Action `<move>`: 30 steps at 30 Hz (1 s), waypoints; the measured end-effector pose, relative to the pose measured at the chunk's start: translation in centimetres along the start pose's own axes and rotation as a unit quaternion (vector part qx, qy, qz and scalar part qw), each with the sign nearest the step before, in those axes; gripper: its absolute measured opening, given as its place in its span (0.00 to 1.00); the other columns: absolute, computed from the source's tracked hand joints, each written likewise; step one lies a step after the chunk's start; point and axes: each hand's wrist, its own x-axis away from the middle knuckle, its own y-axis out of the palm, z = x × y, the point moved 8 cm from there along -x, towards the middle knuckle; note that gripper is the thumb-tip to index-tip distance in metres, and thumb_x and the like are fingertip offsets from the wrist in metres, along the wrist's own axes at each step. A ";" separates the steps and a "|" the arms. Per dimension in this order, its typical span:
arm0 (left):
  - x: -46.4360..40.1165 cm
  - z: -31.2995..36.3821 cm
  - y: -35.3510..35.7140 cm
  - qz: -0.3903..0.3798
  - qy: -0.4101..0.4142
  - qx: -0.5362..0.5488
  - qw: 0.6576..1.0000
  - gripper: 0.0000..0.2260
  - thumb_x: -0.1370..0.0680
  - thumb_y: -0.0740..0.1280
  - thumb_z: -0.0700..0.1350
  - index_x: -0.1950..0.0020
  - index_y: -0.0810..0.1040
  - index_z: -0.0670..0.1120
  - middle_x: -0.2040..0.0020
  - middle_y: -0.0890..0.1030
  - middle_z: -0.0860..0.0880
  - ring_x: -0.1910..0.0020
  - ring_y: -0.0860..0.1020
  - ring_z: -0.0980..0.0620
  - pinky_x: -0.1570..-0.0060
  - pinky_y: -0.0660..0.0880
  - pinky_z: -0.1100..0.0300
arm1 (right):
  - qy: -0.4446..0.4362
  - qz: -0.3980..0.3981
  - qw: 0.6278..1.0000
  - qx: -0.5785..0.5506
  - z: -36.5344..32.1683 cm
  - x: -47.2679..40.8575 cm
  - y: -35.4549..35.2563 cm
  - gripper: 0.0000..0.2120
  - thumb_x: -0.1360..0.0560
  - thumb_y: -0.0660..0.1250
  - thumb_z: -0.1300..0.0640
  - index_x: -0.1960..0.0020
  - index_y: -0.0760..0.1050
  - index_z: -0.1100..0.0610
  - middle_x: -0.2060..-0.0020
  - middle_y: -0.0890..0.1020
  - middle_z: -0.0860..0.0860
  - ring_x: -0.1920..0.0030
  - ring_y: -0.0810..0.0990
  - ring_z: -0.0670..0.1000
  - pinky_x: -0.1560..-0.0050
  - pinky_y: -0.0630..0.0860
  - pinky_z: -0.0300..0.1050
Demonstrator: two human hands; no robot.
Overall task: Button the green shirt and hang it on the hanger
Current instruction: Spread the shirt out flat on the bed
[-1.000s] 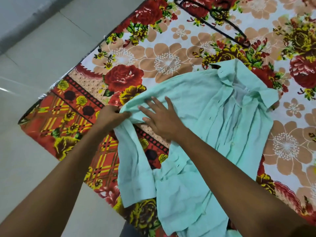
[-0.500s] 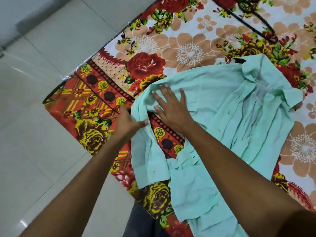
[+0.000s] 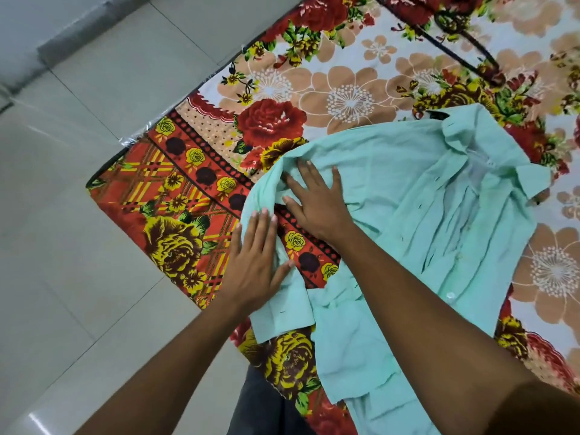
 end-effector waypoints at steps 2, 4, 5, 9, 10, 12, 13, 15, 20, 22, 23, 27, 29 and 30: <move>0.1 -0.2 1.4 -0.023 -0.010 -0.008 1.000 0.39 0.17 0.43 0.69 0.15 0.44 0.44 0.15 0.40 0.44 0.16 0.39 0.45 0.19 0.46 0.37 | 0.024 0.041 0.999 -0.006 0.4 1.4 -0.9 0.28 0.15 0.48 0.39 0.18 0.60 0.46 0.18 0.61 0.53 0.17 0.57 0.52 0.21 0.50 0.69; -0.3 0.2 1.1 -0.023 -0.033 0.011 0.999 0.38 0.17 0.48 0.66 0.15 0.46 0.43 0.15 0.42 0.42 0.16 0.41 0.42 0.20 0.45 0.35 | 0.057 0.080 0.995 -0.031 1.4 3.1 -1.7 0.26 0.15 0.50 0.41 0.19 0.63 0.48 0.19 0.63 0.53 0.18 0.60 0.52 0.21 0.53 0.66; -0.5 1.0 0.4 -0.007 -0.033 0.026 0.999 0.38 0.18 0.53 0.63 0.15 0.49 0.43 0.15 0.44 0.40 0.16 0.44 0.41 0.20 0.45 0.35 | 0.069 0.092 0.992 -0.051 2.0 3.9 -2.1 0.26 0.15 0.50 0.43 0.19 0.63 0.49 0.19 0.64 0.53 0.19 0.61 0.53 0.21 0.54 0.65; -2.8 9.4 -2.7 0.068 0.074 0.087 0.991 0.37 0.24 0.64 0.52 0.18 0.58 0.40 0.16 0.54 0.37 0.16 0.52 0.40 0.20 0.49 0.36 | 0.049 0.133 0.982 -0.126 4.6 8.0 -4.6 0.25 0.17 0.53 0.51 0.22 0.69 0.53 0.23 0.72 0.54 0.23 0.70 0.53 0.23 0.63 0.61; -3.5 11.2 -3.0 0.071 0.094 0.092 0.989 0.37 0.24 0.64 0.50 0.17 0.57 0.39 0.17 0.55 0.37 0.16 0.53 0.40 0.20 0.51 0.37 | 0.047 0.156 0.975 -0.149 5.2 8.8 -5.4 0.24 0.18 0.55 0.55 0.23 0.70 0.54 0.24 0.73 0.54 0.23 0.71 0.52 0.23 0.64 0.60; -5.3 15.9 -2.8 0.059 0.134 0.105 0.984 0.37 0.23 0.62 0.49 0.17 0.55 0.38 0.16 0.54 0.37 0.16 0.52 0.40 0.19 0.51 0.38 | 0.115 0.226 0.942 -0.218 8.8 11.5 -7.6 0.23 0.19 0.58 0.62 0.25 0.73 0.57 0.26 0.76 0.55 0.25 0.74 0.52 0.23 0.67 0.53; -6.2 18.1 -2.6 0.051 0.152 0.110 0.981 0.36 0.22 0.60 0.48 0.17 0.53 0.38 0.16 0.52 0.36 0.16 0.50 0.40 0.19 0.50 0.39 | 0.173 0.268 0.916 -0.244 11.4 13.0 -8.5 0.23 0.19 0.58 0.64 0.26 0.74 0.58 0.28 0.77 0.55 0.27 0.75 0.52 0.24 0.69 0.49; -8.0 22.5 -2.0 0.032 0.184 0.129 0.974 0.34 0.20 0.57 0.47 0.16 0.51 0.37 0.16 0.50 0.36 0.16 0.48 0.39 0.18 0.49 0.42 | 0.284 0.344 0.860 -0.249 17.0 17.2 -9.5 0.22 0.20 0.57 0.65 0.28 0.76 0.60 0.31 0.79 0.56 0.29 0.77 0.55 0.28 0.73 0.50; -11.0 33.0 0.5 -0.026 0.306 0.109 0.945 0.30 0.17 0.50 0.47 0.16 0.50 0.39 0.16 0.52 0.37 0.16 0.50 0.40 0.17 0.50 0.46 | 0.587 0.332 0.714 -0.190 27.3 27.2 -7.1 0.22 0.23 0.60 0.62 0.29 0.74 0.58 0.31 0.75 0.58 0.30 0.72 0.63 0.34 0.73 0.62; -11.8 36.6 2.5 -0.053 0.360 0.054 0.930 0.33 0.22 0.43 0.47 0.16 0.52 0.39 0.16 0.53 0.37 0.16 0.51 0.41 0.17 0.46 0.47 | 0.645 0.261 0.680 -0.230 29.5 29.5 -4.8 0.23 0.20 0.64 0.55 0.27 0.70 0.57 0.31 0.73 0.60 0.30 0.70 0.65 0.34 0.73 0.61; -12.3 38.1 3.8 -0.070 0.378 0.030 0.923 0.35 0.24 0.40 0.48 0.16 0.53 0.40 0.16 0.53 0.38 0.16 0.51 0.41 0.17 0.44 0.48 | 0.638 0.241 0.688 -0.250 30.5 30.2 -3.9 0.23 0.20 0.66 0.52 0.27 0.70 0.57 0.32 0.74 0.60 0.31 0.72 0.64 0.34 0.72 0.58; -14.5 38.5 6.7 -0.105 0.356 -0.049 0.927 0.32 0.20 0.46 0.47 0.15 0.49 0.43 0.15 0.48 0.42 0.15 0.47 0.43 0.18 0.43 0.45 | 0.549 0.253 0.729 -0.321 32.8 30.8 -3.9 0.11 0.20 0.71 0.54 0.42 0.82 0.59 0.54 0.85 0.56 0.58 0.80 0.50 0.60 0.67 0.33; -15.5 37.9 6.5 -0.082 0.338 -0.052 0.936 0.32 0.20 0.50 0.44 0.16 0.50 0.41 0.15 0.49 0.42 0.15 0.48 0.42 0.18 0.44 0.46 | 0.541 0.297 0.710 -0.339 34.1 32.2 -4.5 0.09 0.20 0.71 0.54 0.52 0.81 0.60 0.65 0.79 0.55 0.67 0.72 0.47 0.67 0.63 0.35; -16.0 37.1 5.9 -0.066 0.313 -0.040 0.946 0.33 0.22 0.49 0.44 0.16 0.52 0.39 0.15 0.51 0.40 0.16 0.51 0.41 0.18 0.45 0.47 | 0.544 0.318 0.694 -0.350 34.3 33.0 -4.7 0.10 0.19 0.71 0.54 0.56 0.79 0.58 0.68 0.76 0.52 0.68 0.70 0.46 0.68 0.63 0.35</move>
